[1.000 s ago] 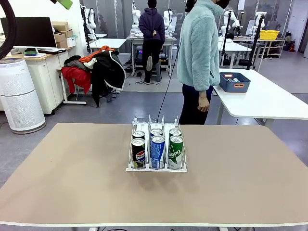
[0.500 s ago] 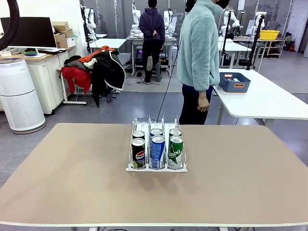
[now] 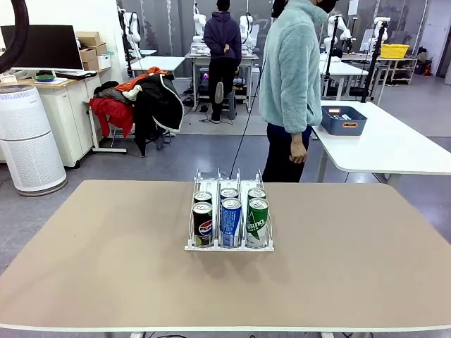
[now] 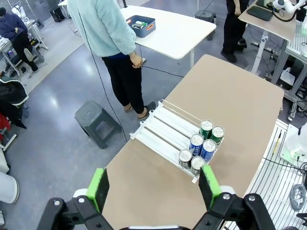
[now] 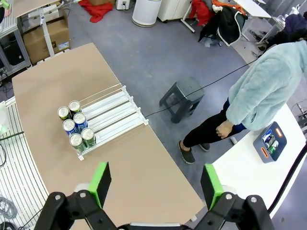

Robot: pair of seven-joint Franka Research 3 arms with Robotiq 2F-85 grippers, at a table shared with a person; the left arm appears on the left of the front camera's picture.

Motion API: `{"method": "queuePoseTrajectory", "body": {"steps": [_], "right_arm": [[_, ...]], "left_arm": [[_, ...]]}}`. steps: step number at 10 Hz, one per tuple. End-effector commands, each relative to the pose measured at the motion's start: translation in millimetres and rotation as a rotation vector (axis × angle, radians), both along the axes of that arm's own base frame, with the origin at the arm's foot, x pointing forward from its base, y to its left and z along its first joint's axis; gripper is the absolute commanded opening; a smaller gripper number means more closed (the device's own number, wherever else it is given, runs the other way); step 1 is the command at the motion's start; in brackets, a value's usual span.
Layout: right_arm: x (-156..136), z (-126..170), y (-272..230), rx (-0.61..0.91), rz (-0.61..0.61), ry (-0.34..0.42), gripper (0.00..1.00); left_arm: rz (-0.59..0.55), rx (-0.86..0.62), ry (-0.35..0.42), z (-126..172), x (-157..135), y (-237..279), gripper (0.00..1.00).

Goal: Fill the beverage cans into the dispenser.
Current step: Pick up the Ionic drink handed by the human.

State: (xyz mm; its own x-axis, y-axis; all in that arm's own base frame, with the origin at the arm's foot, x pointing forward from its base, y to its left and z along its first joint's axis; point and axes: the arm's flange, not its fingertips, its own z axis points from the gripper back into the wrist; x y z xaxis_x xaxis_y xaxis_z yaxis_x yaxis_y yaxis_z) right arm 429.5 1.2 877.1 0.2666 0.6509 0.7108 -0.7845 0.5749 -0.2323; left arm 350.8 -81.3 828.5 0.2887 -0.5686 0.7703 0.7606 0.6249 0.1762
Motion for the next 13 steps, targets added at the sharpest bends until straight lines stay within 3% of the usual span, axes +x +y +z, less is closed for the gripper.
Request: {"method": "queuePoseTrajectory", "body": {"steps": [1, 3, 5, 8, 13], "right_arm": [[-2.1, 0.9, 0.5, 0.002, 0.003, -0.002, 1.00], [-2.1, 0.9, 0.5, 0.002, 0.003, -0.002, 1.00], [-9.8, 6.7, -2.4, -0.001, -0.005, 0.045, 1.00], [-42.4, 21.0, -23.6, 0.011, -0.045, 0.081, 1.00], [-56.1, 9.4, -58.3, -0.002, -0.053, 0.188, 1.00]], "left_arm": [[0.004, -0.003, -0.007, 1.1, -0.1, 0.5, 1.00], [0.000, 0.000, 0.000, 0.1, 0.0, 0.0, 1.00], [-0.027, 0.013, 0.116, 1.9, -5.8, -3.9, 1.00], [-0.091, 0.004, 0.195, 9.4, -19.9, 3.3, 1.00], [-0.126, 0.038, 0.125, 25.4, -40.7, -2.7, 1.00]]}}
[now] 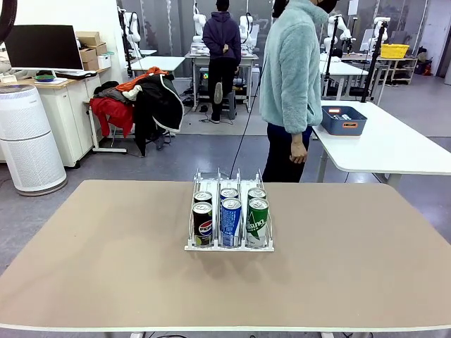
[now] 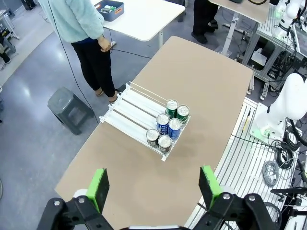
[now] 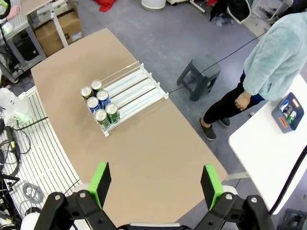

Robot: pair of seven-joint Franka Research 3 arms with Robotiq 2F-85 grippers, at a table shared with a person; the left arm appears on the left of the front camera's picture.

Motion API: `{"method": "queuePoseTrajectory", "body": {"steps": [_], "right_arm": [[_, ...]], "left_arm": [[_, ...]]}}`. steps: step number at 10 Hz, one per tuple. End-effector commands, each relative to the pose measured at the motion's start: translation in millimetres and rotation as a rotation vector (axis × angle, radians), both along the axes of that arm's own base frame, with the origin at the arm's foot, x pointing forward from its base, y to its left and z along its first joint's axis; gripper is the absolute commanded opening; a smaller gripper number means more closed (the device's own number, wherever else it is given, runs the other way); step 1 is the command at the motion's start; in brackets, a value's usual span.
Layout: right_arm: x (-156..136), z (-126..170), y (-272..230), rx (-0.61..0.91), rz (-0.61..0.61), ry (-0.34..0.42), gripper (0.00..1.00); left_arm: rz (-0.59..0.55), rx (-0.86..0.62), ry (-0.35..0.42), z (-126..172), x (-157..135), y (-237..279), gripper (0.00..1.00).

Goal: Fill the beverage cans into the dispenser.
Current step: Pick up the Ionic drink handed by the human.

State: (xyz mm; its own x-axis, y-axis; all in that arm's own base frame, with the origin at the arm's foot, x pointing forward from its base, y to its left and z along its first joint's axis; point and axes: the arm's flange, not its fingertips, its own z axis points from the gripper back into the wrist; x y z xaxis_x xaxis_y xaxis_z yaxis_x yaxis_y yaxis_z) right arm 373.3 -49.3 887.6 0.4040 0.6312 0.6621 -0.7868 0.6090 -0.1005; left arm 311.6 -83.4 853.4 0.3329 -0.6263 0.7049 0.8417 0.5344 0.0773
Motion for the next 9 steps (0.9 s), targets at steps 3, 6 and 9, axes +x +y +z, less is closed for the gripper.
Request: {"method": "queuePoseTrajectory", "body": {"steps": [3, 6, 9], "right_arm": [[2.4, -8.2, -15.0, 0.021, -0.008, 0.016, 1.00], [3.3, -7.4, -13.2, 0.006, -0.016, 0.030, 1.00], [3.3, -7.4, -13.2, 0.006, -0.016, 0.030, 1.00]], "left_arm": [[-0.010, 0.026, -0.057, 1.0, 2.1, -1.3, 1.00], [-0.017, 0.009, -0.020, 4.4, -3.4, -4.7, 1.00], [-0.017, 0.009, -0.020, 4.4, -3.4, -4.7, 1.00]]}}
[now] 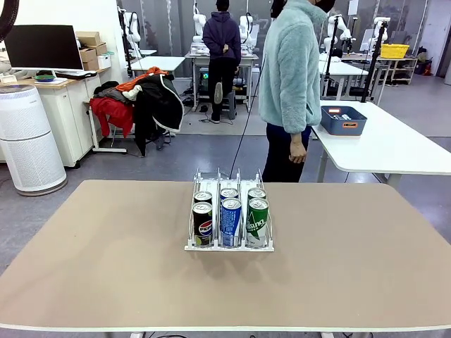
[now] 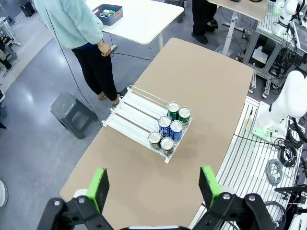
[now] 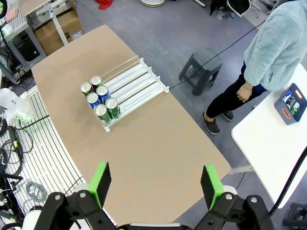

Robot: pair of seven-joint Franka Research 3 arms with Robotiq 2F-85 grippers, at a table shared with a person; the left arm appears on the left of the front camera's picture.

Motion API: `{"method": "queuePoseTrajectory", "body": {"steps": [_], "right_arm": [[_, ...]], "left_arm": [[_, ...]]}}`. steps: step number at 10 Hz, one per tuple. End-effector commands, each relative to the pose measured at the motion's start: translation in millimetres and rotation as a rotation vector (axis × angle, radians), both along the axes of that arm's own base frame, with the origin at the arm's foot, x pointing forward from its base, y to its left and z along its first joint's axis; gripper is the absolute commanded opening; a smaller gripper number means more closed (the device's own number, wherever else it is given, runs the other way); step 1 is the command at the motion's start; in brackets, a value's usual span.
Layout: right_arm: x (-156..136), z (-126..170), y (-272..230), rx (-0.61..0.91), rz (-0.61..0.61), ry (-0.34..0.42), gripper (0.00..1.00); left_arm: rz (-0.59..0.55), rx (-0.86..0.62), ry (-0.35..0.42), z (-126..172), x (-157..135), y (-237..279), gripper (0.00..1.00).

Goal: Fill the beverage cans into the dispenser.
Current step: Pick up the Ionic drink handed by the human.

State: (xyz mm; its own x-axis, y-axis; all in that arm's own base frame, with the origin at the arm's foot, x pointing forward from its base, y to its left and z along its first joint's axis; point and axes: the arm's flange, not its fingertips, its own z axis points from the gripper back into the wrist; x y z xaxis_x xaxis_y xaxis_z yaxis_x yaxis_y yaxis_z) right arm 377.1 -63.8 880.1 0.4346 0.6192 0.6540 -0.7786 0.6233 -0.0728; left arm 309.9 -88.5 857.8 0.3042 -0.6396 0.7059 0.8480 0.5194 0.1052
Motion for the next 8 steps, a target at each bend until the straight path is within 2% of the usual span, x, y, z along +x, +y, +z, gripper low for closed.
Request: {"method": "queuePoseTrajectory", "body": {"steps": [1, 8], "right_arm": [[-0.5, 0.1, 1.3, -0.001, 0.002, 0.000, 1.00], [-0.5, 0.1, 1.3, -0.001, 0.002, 0.000, 1.00]], "left_arm": [[-0.001, -0.002, 0.006, 0.0, -1.7, 0.4, 1.00], [-0.001, -0.002, 0.006, 0.0, -1.7, 0.4, 1.00]]}}
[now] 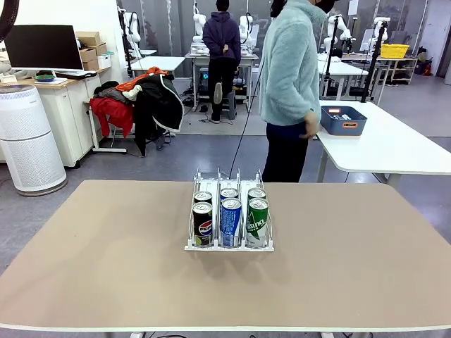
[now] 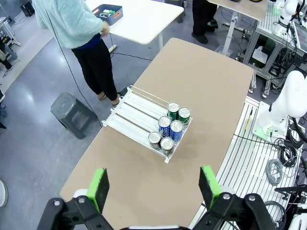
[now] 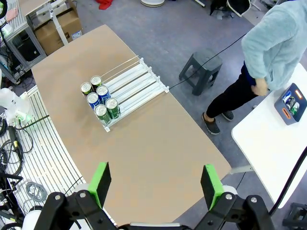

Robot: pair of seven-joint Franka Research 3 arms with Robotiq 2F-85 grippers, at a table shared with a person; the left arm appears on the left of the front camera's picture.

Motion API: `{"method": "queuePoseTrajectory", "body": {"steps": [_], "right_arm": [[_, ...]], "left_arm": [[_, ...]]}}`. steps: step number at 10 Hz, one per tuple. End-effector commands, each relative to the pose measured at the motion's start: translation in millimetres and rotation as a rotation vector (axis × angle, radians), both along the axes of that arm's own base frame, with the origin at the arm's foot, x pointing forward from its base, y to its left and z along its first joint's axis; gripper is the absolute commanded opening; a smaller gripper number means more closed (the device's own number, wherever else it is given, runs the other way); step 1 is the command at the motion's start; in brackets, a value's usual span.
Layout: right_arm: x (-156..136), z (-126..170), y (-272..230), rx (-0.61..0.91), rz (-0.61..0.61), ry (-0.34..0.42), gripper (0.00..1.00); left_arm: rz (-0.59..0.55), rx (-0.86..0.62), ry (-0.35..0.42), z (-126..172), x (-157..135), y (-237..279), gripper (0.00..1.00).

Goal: Fill the beverage cans into the dispenser.
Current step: Pick up the Ionic drink handed by the human.

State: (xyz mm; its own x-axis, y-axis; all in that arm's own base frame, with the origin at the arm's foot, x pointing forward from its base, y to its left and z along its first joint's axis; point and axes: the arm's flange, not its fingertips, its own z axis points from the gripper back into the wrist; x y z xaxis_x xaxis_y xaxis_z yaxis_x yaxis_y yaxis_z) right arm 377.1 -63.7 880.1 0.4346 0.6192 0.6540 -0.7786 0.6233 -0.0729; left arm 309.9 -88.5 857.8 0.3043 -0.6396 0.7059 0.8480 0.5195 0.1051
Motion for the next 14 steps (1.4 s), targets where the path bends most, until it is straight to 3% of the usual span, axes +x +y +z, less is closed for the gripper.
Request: {"method": "queuePoseTrajectory", "body": {"steps": [1, 14], "right_arm": [[-0.5, 0.1, 1.3, -0.001, 0.002, 0.000, 1.00], [-0.5, 0.1, 1.3, -0.001, 0.002, 0.000, 1.00]], "left_arm": [[-0.001, -0.002, 0.006, 0.0, -1.7, 0.4, 1.00], [0.045, -0.015, -0.022, 0.1, -7.4, 4.2, 1.00]]}}
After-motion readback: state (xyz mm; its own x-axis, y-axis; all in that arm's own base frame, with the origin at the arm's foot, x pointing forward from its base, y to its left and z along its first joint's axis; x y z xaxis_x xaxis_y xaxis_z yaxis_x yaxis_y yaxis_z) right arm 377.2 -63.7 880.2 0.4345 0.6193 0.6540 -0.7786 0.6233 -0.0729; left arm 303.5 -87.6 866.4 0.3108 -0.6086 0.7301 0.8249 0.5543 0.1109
